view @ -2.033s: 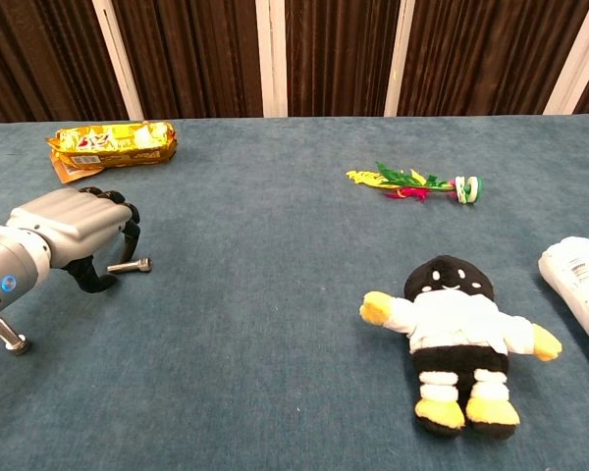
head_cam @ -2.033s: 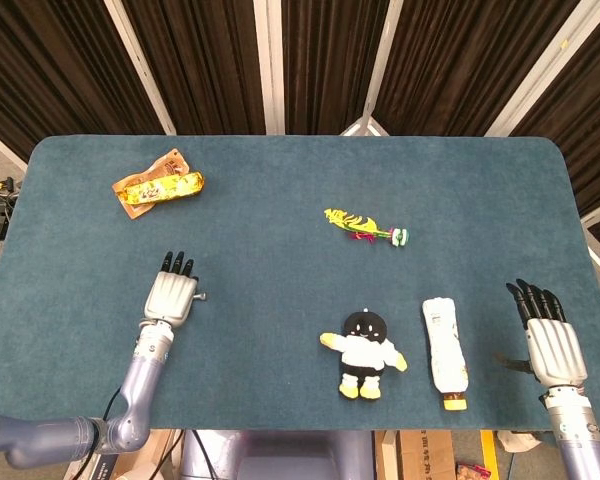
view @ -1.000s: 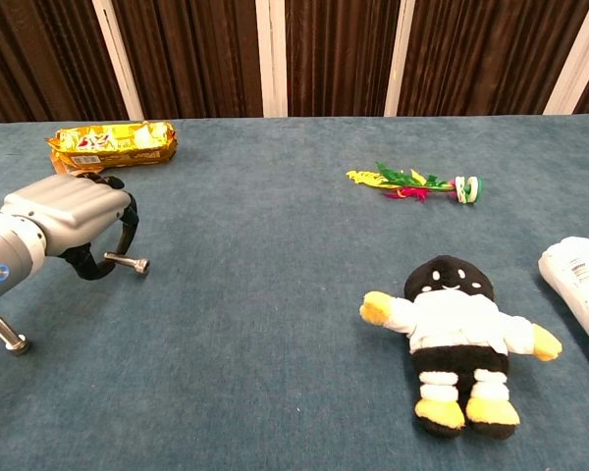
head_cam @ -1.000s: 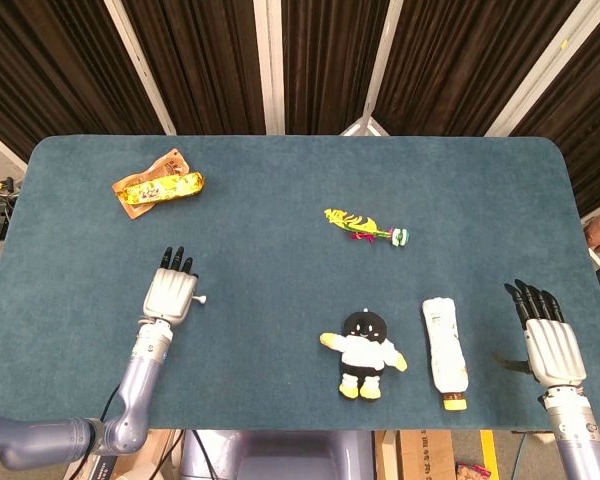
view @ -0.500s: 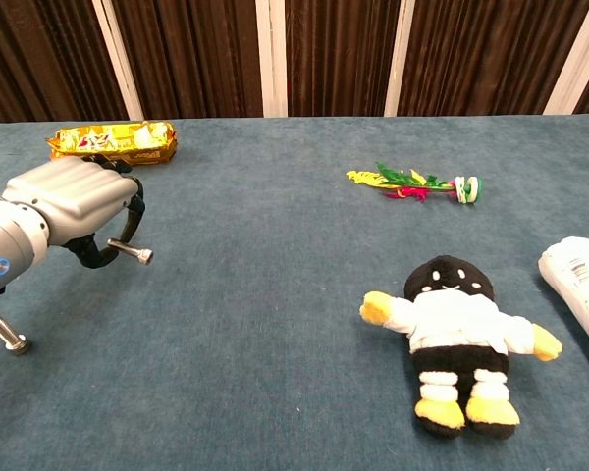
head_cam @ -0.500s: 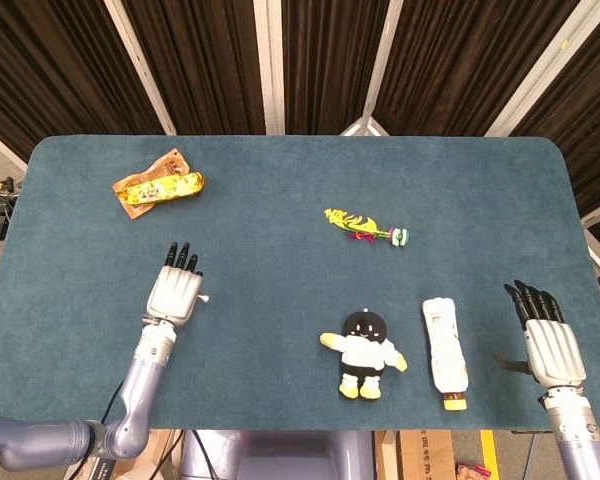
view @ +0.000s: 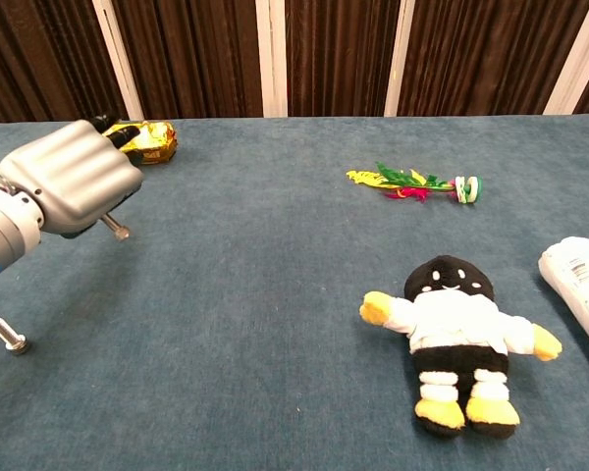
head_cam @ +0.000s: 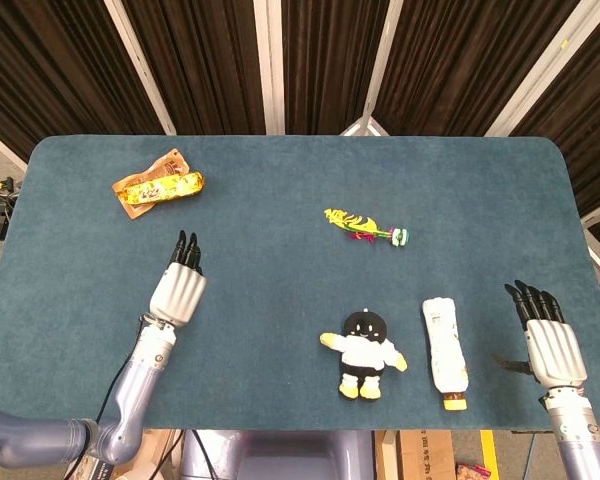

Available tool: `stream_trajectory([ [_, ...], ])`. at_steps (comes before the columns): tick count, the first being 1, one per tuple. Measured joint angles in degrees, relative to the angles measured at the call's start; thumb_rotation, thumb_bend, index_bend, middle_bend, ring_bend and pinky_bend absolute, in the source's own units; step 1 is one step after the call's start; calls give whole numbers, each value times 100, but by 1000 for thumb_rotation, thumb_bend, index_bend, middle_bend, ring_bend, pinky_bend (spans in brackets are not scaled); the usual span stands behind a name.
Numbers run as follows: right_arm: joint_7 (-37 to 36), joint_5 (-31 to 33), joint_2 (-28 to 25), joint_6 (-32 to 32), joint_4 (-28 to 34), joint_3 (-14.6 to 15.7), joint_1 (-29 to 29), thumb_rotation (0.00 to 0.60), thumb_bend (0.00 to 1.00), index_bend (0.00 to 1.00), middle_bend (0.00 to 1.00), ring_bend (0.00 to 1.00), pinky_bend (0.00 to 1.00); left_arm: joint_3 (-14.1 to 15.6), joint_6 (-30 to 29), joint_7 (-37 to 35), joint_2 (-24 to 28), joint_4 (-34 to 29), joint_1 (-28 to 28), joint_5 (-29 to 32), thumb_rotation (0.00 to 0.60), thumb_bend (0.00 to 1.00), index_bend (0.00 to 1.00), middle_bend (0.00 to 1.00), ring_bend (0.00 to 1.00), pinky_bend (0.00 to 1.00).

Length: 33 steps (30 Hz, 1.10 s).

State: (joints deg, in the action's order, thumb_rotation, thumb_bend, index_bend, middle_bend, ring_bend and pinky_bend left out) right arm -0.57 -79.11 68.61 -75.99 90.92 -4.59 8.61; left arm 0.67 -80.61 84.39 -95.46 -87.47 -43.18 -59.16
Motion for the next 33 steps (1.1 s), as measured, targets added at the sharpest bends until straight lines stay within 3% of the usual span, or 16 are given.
stream_trajectory([
  [6, 7, -5, -2, 11, 15, 5, 5, 600, 111, 86, 67, 21, 0, 277, -49, 755, 129, 105, -118, -447, 600, 561, 573, 183, 0, 0],
  [16, -40, -23, -16, 67, 28, 35, 18, 600, 112, 86, 68, 21, 0, 324, 352, 1425, 32, 302, -267, -443, 600, 560, 575, 182, 0, 0],
  [33, -137, -38, -48, 93, 42, 44, 24, 600, 112, 86, 68, 21, 0, 434, 806, 1770, -296, 902, -277, -439, 600, 560, 565, 179, 0, 0],
])
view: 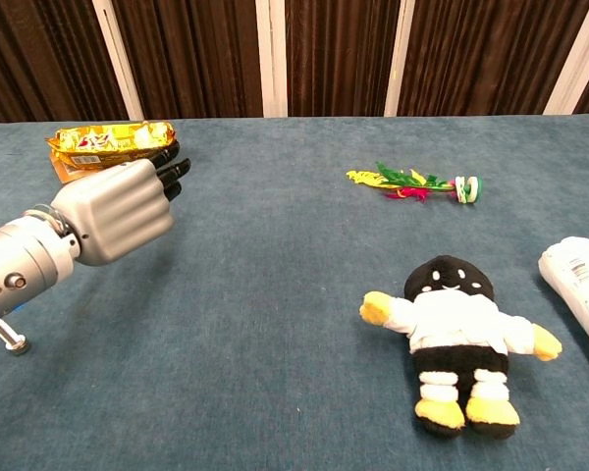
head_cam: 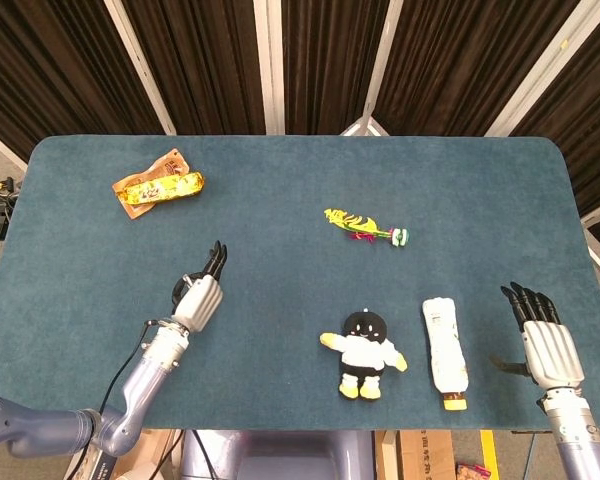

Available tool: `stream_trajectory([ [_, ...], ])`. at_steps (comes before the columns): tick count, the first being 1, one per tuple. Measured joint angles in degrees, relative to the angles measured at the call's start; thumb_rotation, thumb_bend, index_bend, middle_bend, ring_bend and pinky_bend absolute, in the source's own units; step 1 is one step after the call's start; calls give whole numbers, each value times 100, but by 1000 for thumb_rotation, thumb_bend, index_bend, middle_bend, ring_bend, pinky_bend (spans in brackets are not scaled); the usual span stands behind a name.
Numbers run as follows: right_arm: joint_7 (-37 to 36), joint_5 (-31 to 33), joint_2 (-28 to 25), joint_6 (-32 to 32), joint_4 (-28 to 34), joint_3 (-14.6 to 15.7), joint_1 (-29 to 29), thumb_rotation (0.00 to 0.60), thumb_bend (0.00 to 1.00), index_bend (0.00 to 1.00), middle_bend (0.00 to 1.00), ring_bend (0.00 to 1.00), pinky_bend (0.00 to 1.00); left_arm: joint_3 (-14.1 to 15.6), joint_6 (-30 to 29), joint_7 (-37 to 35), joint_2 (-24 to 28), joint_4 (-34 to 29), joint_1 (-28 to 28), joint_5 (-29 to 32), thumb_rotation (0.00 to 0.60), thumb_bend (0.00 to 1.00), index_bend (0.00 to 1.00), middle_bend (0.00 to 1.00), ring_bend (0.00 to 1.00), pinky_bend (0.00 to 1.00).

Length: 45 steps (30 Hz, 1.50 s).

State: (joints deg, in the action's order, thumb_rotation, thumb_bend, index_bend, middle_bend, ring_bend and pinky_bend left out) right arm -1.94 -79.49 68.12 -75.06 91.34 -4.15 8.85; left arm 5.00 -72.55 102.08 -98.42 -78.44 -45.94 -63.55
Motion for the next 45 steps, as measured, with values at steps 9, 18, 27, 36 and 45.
stream_trajectory([
  [9, -47, -12, -16, -21, -2, -5, -7, 600, 111, 86, 68, 21, 0, 28, 89, 14, -105, 206, 69, -56, 600, 559, 547, 176, 0, 0],
  [18, -47, -12, -15, -11, -3, 1, -4, 600, 112, 97, 68, 22, 0, 49, 162, 11, -172, 323, 130, -152, 600, 558, 528, 174, 0, 0],
  [27, -69, -12, -20, -13, 0, -1, -5, 600, 112, 97, 68, 21, 0, 15, 200, 72, -196, 354, 184, -158, 600, 556, 484, 169, 0, 0],
  [36, -66, -9, -21, -12, 3, 0, -4, 600, 112, 97, 68, 21, 0, 6, 232, 100, -194, 328, 217, -199, 600, 531, 397, 158, 0, 0],
  [45, -51, -41, -17, -12, 19, 17, -1, 600, 112, 98, 68, 22, 0, -222, -85, -172, -84, -141, 207, -505, 600, 487, 254, 142, 0, 0],
])
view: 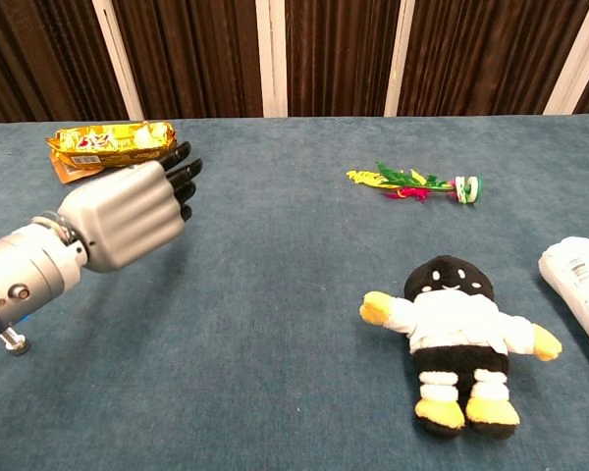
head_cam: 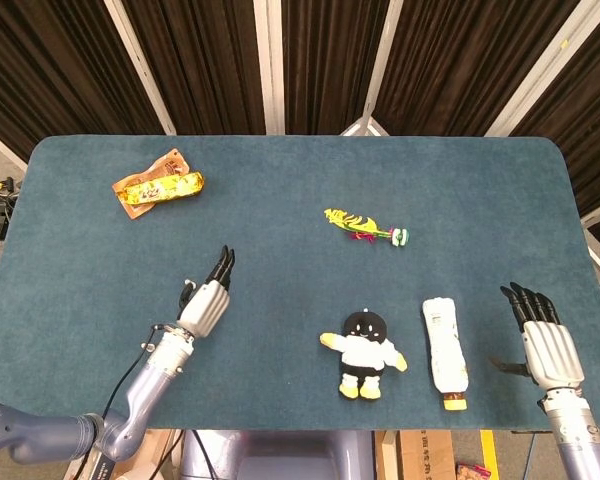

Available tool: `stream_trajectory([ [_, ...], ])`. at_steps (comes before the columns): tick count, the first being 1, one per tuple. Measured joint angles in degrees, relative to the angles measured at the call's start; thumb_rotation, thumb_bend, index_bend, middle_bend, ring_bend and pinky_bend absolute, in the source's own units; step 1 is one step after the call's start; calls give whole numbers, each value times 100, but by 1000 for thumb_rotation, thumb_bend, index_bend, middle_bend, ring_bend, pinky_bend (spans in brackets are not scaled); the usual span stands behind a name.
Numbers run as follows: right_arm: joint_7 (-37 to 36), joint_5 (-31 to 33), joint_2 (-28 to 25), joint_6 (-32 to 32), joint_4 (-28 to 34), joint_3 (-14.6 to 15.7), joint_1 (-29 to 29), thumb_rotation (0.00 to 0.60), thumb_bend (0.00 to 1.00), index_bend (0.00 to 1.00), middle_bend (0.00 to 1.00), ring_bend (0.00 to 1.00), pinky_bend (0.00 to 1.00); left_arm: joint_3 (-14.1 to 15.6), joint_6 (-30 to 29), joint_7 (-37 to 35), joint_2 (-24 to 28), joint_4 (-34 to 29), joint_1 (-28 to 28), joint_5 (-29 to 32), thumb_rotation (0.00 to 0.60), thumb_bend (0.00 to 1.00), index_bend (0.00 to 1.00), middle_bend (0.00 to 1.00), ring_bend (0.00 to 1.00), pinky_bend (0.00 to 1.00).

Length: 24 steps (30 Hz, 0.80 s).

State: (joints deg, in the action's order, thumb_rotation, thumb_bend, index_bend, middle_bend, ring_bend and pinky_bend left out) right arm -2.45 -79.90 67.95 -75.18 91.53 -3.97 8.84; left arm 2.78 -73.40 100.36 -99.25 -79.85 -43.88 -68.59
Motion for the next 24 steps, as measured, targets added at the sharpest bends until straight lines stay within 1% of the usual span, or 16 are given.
stream_trajectory([
  [5, 5, 5, -4, -21, 14, -4, -9, 600, 112, 97, 68, 22, 0, -229, -236, -207, 199, -636, -27, -230, 600, 483, 244, 132, 0, 0],
  [9, 17, -5, -7, -36, 26, -2, -14, 600, 112, 98, 68, 21, 0, -519, -518, -398, 409, -1326, 12, -277, 600, 475, 244, 110, 0, 0],
  [12, 49, -14, 6, -33, 24, 8, -12, 600, 111, 98, 68, 21, 0, -791, -837, -492, 644, -2020, 112, -213, 600, 468, 238, 89, 0, 0],
  [14, 74, -5, 11, -28, 27, 6, -9, 600, 111, 98, 68, 21, 0, -985, -1040, -642, 903, -2633, 229, -91, 600, 467, 234, 82, 0, 0],
  [15, 95, -2, 19, -27, 31, 9, -9, 600, 112, 99, 68, 22, 0, -1093, -1145, -767, 1101, -3015, 312, -5, 600, 466, 233, 78, 0, 0],
  [17, 133, -1, 34, -28, 36, 14, -9, 600, 112, 100, 68, 21, 0, -1236, -1288, -1036, 1488, -3585, 469, 107, 600, 465, 234, 74, 0, 0],
  [18, 170, 0, 47, -25, 41, 20, -8, 600, 112, 100, 68, 21, 0, -1287, -1348, -1215, 1721, -3839, 564, 143, 600, 465, 235, 72, 0, 0],
  [19, 201, 0, 59, -22, 46, 24, -6, 600, 112, 100, 68, 21, 0, -1330, -1412, -1502, 2058, -4112, 705, 168, 600, 465, 236, 71, 0, 0],
  [21, 281, -11, 80, -13, 68, 44, -2, 600, 112, 100, 68, 22, 0, -1344, -1479, -2024, 2582, -4362, 935, 170, 600, 465, 239, 70, 0, 0],
  [22, 316, -21, 90, -10, 81, 54, 0, 600, 112, 100, 68, 21, 0, -1326, -1511, -2418, 2917, -4448, 1100, 153, 600, 465, 239, 70, 0, 0],
  [24, 380, -58, 121, -16, 105, 75, 5, 600, 112, 101, 67, 21, 0, -1255, -1543, -3057, 3336, -4501, 1362, 93, 600, 464, 235, 69, 0, 0],
])
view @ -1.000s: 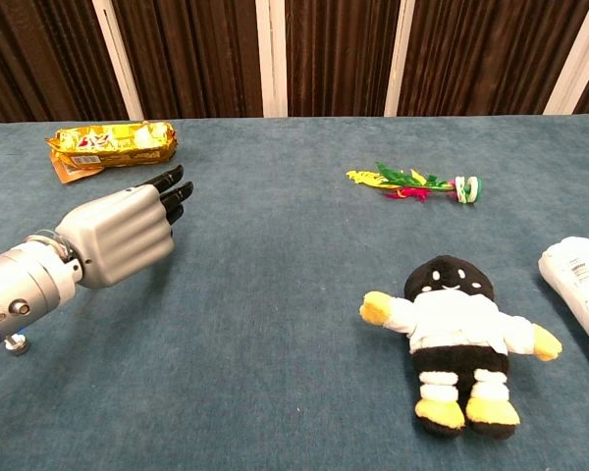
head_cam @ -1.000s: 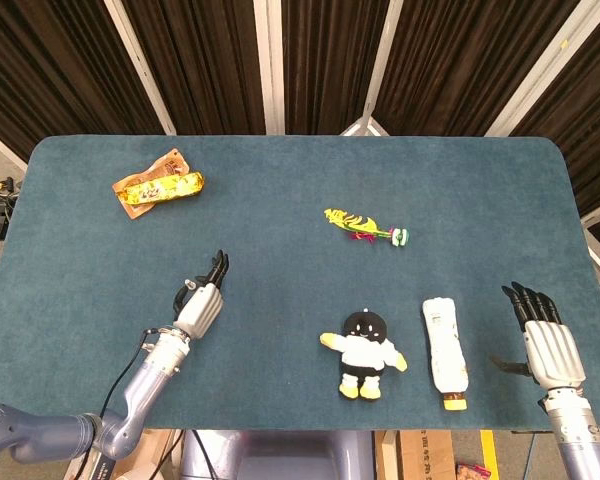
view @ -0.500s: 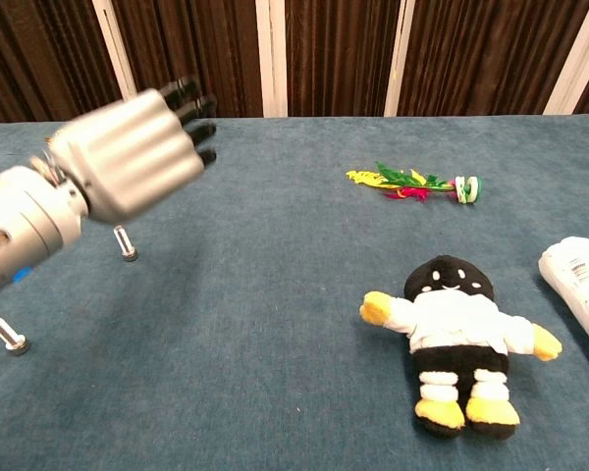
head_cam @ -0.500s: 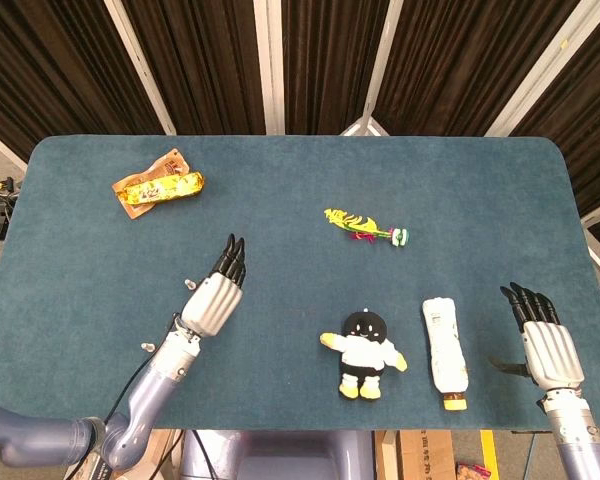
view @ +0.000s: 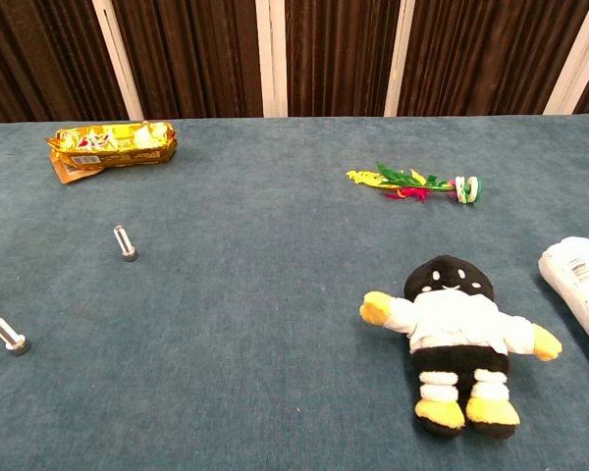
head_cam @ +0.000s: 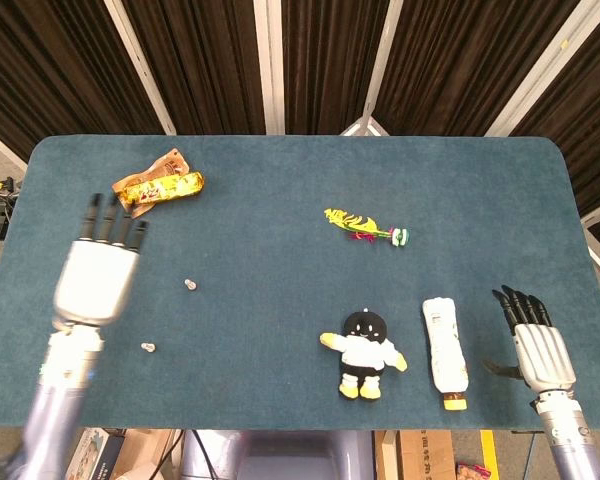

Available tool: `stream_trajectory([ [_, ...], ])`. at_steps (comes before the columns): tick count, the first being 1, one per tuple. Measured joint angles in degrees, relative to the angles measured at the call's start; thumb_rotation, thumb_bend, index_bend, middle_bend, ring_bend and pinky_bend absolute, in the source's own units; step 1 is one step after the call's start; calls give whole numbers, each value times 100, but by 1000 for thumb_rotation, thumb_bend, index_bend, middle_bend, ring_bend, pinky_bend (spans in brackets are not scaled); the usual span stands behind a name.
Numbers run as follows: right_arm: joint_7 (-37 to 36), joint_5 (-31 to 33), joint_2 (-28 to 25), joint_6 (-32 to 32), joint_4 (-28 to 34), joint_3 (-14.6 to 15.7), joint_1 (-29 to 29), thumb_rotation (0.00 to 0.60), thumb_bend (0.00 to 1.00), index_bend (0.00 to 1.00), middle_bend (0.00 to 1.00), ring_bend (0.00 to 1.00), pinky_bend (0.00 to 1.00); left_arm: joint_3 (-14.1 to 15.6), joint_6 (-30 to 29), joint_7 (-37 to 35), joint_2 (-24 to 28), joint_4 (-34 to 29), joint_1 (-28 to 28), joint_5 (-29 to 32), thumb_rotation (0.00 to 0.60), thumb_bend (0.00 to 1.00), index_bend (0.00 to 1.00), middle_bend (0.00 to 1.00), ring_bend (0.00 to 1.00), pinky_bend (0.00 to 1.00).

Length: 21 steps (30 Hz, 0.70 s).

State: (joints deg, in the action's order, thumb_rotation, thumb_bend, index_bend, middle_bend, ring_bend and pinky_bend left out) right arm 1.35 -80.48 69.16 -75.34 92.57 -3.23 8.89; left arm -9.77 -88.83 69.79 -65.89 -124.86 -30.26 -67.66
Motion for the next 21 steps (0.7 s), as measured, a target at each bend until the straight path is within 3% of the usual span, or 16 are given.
stream_trajectory([
  [5, 100, -105, 82, -132, -50, 1, -6, 600, 112, 101, 68, 21, 0, 389, -83, -1940, 661, 218, 778, -376, 600, 462, 231, 69, 0, 0],
  [11, 194, -416, 248, -657, -310, -62, -68, 600, 112, 100, 67, 21, 0, 921, -334, -3936, 914, 1094, 1689, -1126, 600, 462, 230, 70, 0, 0],
  [16, 87, -612, 213, -931, -385, -89, -144, 600, 112, 101, 68, 22, 0, 1225, -464, -4684, 767, 1910, 2226, -1526, 600, 462, 230, 70, 0, 0],
  [21, 75, -756, 128, -1083, -402, -101, -178, 600, 112, 101, 68, 21, 0, 1242, -522, -4881, 443, 2345, 2369, -1607, 600, 462, 230, 70, 0, 0],
])
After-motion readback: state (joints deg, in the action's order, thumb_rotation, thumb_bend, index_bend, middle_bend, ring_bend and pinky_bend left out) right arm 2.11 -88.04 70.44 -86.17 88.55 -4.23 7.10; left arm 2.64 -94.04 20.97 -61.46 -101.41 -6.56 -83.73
